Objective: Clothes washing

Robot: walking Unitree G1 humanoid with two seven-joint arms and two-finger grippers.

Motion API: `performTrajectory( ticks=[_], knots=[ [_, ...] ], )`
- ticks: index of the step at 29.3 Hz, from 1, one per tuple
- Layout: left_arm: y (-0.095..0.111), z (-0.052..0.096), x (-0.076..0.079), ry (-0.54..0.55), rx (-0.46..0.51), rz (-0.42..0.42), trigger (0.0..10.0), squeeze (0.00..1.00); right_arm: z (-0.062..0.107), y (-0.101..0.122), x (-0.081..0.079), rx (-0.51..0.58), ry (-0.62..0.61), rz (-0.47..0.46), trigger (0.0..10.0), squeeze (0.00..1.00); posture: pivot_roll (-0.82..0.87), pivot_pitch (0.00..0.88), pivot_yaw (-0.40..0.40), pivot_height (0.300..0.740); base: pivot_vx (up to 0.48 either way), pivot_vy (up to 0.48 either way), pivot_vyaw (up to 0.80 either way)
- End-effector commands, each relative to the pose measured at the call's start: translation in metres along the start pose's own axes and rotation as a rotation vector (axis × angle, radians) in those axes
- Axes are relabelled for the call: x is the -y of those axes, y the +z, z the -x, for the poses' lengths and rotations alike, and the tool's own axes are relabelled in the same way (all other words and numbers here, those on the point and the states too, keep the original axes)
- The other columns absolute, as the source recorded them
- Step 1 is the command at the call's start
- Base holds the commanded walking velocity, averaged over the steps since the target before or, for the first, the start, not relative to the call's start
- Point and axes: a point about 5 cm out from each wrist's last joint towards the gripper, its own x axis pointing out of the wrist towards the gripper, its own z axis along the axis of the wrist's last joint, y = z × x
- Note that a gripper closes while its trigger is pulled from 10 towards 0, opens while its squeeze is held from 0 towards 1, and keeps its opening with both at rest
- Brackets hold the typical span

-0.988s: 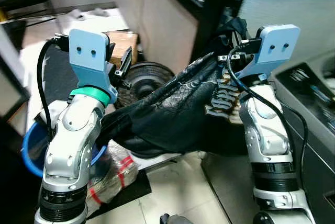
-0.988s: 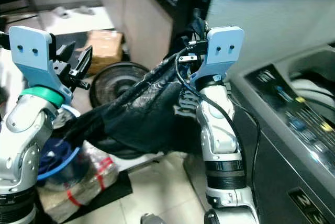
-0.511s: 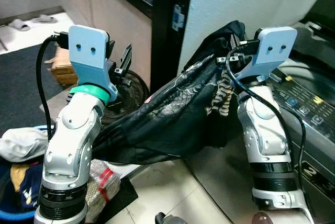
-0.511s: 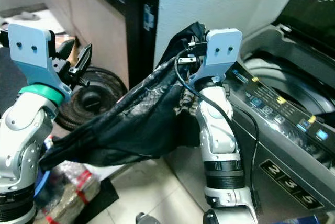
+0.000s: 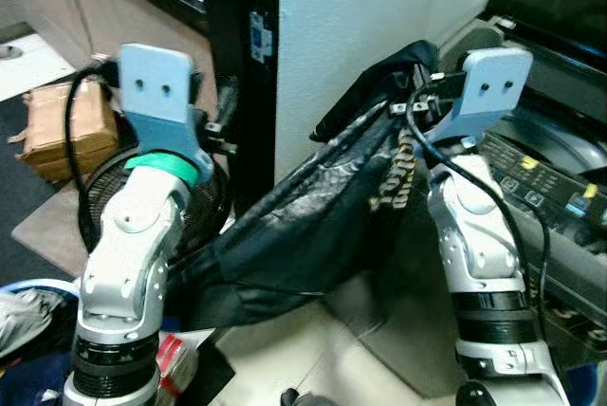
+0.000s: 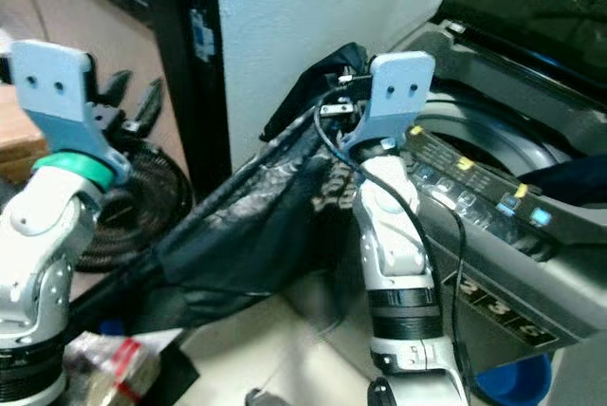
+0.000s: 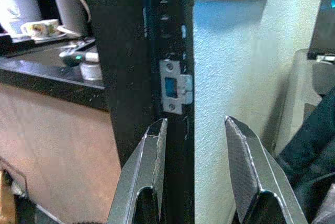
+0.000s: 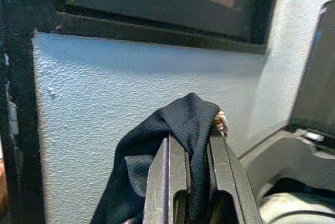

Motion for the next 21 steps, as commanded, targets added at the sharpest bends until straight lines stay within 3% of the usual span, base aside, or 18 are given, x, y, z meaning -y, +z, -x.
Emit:
performTrajectory(
  ticks=[1,15,21],
  knots=[
    [-0.002,0.001,-0.001,0.005,-0.011,0.0,10.0,0.0,-0.001,0.006,0.001,0.029,-0.007,-0.012,10.0,0.0,0.09,0.0,0.0,0.74,0.0,0.0,-0.8],
    [0.0,0.0,-0.002,0.007,-0.004,0.0,10.0,0.0,-0.007,0.014,-0.004,0.061,0.002,-0.031,10.0,0.0,0.09,0.0,0.004,0.74,0.0,0.0,-0.8],
    [0.0,0.0,-0.001,0.005,-0.005,-0.002,10.0,0.0,-0.018,0.036,-0.014,0.144,0.041,-0.069,10.0,0.0,0.09,0.0,0.005,0.74,0.0,0.0,-0.8]
  ],
)
